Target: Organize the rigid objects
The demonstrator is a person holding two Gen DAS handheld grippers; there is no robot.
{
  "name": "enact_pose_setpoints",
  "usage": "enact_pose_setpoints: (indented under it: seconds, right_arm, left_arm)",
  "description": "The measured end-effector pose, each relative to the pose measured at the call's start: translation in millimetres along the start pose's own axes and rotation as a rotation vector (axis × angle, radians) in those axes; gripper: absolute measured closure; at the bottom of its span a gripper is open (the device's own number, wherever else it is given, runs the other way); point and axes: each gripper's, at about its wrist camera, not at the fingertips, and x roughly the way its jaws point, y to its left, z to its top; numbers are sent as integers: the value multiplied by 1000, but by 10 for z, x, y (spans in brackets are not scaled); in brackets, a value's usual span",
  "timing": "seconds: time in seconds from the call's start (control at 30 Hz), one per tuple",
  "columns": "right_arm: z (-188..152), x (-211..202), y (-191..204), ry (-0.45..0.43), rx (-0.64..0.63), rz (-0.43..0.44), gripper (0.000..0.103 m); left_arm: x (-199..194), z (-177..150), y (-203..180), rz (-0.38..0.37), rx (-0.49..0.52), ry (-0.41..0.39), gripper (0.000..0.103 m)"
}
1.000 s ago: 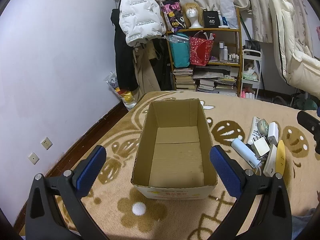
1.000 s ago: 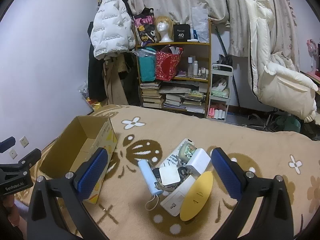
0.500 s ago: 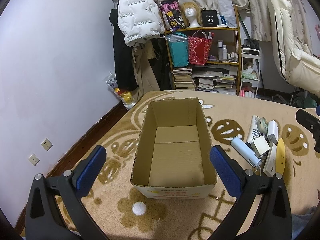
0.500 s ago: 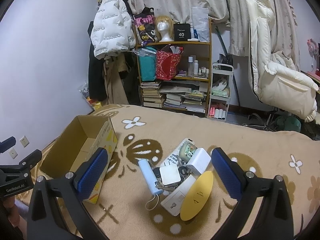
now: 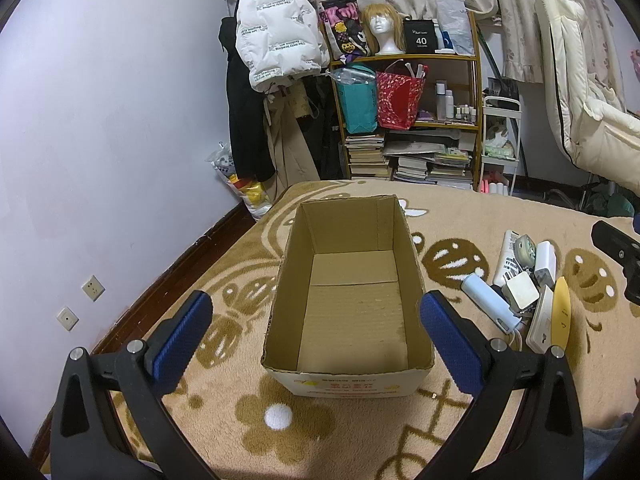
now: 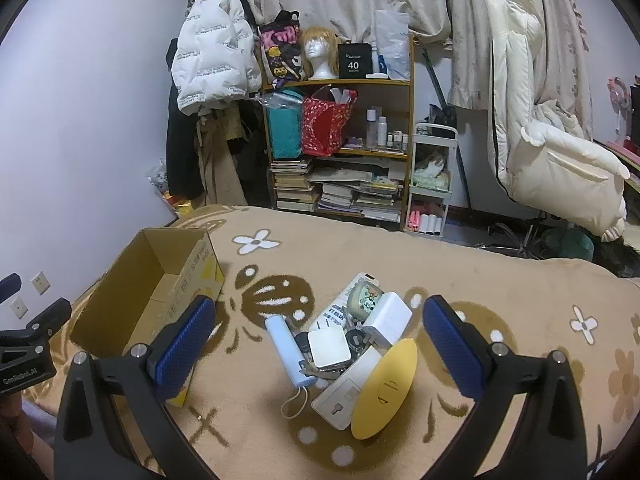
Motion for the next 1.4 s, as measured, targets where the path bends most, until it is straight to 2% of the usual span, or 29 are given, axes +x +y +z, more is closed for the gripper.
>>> enact_pose_setpoints:
  seconds: [1.4]
  right_arm:
    - [17,65,-16,29,22,7,0]
  left_arm:
    - [2,-18,5,6,8,6,0]
